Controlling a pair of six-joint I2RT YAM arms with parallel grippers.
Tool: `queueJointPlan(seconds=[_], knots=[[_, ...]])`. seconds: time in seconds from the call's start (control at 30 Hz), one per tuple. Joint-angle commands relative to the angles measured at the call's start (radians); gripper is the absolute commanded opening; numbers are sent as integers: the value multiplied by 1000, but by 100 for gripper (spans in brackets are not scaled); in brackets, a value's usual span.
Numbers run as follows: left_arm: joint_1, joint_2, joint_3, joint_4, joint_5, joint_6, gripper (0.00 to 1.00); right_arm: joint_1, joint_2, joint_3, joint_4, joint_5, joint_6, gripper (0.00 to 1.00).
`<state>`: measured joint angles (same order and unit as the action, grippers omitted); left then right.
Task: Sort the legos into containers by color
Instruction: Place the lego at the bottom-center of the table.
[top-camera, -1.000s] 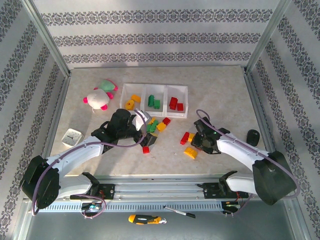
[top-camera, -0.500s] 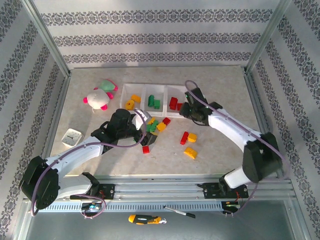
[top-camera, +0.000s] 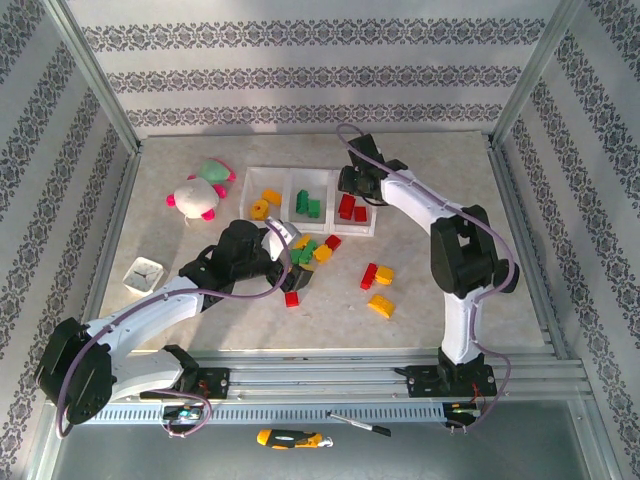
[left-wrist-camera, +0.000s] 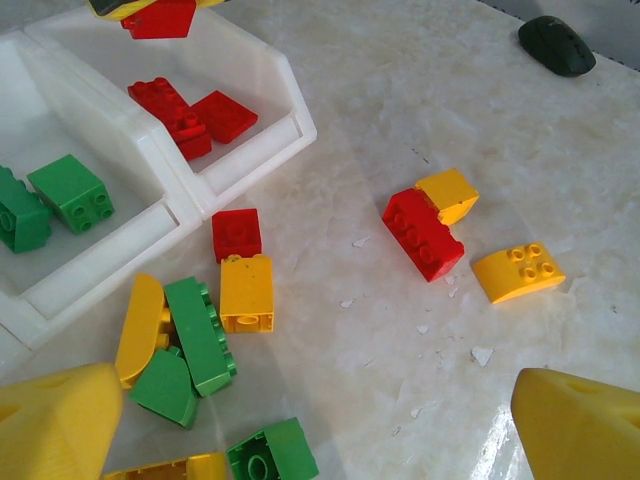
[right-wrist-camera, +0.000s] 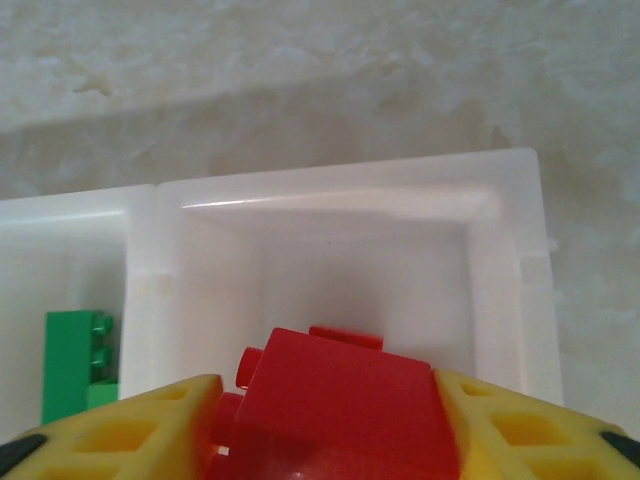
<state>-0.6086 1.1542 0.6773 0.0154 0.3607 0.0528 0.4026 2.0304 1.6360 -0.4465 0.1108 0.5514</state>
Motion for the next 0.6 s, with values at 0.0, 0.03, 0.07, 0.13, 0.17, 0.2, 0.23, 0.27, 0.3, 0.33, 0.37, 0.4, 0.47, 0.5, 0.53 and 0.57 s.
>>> queueJointPlan(seconds=[0.0, 0.03, 0.07, 0.13, 0.17, 0.2, 0.23, 0.27, 0.3, 0.33, 0.37, 0.4, 0.47, 0.5, 0.53, 0.57], knots=[[-14, -19, -8, -6, -17, 8, 99, -11, 16, 63, -49, -37, -43, 59], [-14, -18, -4, -7, -16, 10, 99, -10, 16, 70, -53, -48, -47, 61], [-15, -14, -1, -10, -14, 10, 99, -11, 14, 77, -57, -53, -52, 62], [-15, -10, 4, -6, -11, 12, 99, -11, 6, 85, -65, -57, -64, 64], [-15, -6, 6, -3, -10, 11, 99, -11, -4, 86, -67, -55, -69, 65], [-14, -4, 8, 0, -8, 10, 99, -11, -15, 83, -68, -52, -72, 65], [-14, -1, 10, 1, -7, 9, 99, -11, -27, 79, -68, -51, -75, 66], [-15, 1, 10, 4, -5, 7, 99, -11, -43, 70, -67, -51, -77, 66], [-15, 2, 9, 9, -5, 6, 99, -11, -62, 58, -65, -51, -77, 66], [-15, 4, 9, 12, -1, 4, 99, -11, -81, 41, -63, -52, -77, 67], [-15, 5, 10, 17, 1, 4, 99, -11, -108, 19, -57, -53, -75, 67], [-15, 8, 10, 21, 3, 2, 99, -9, -138, -13, -50, -53, -74, 68], [-17, 11, 9, 29, 8, -2, 99, -3, -204, -89, -29, -49, -71, 69], [-17, 13, 8, 32, 10, -3, 99, 2, -245, -139, -19, -43, -71, 70], [-17, 15, 7, 36, 13, -3, 99, 7, -287, -189, -14, -35, -71, 71], [-17, 15, 7, 38, 16, -1, 99, 13, -323, -233, -13, -23, -70, 71]])
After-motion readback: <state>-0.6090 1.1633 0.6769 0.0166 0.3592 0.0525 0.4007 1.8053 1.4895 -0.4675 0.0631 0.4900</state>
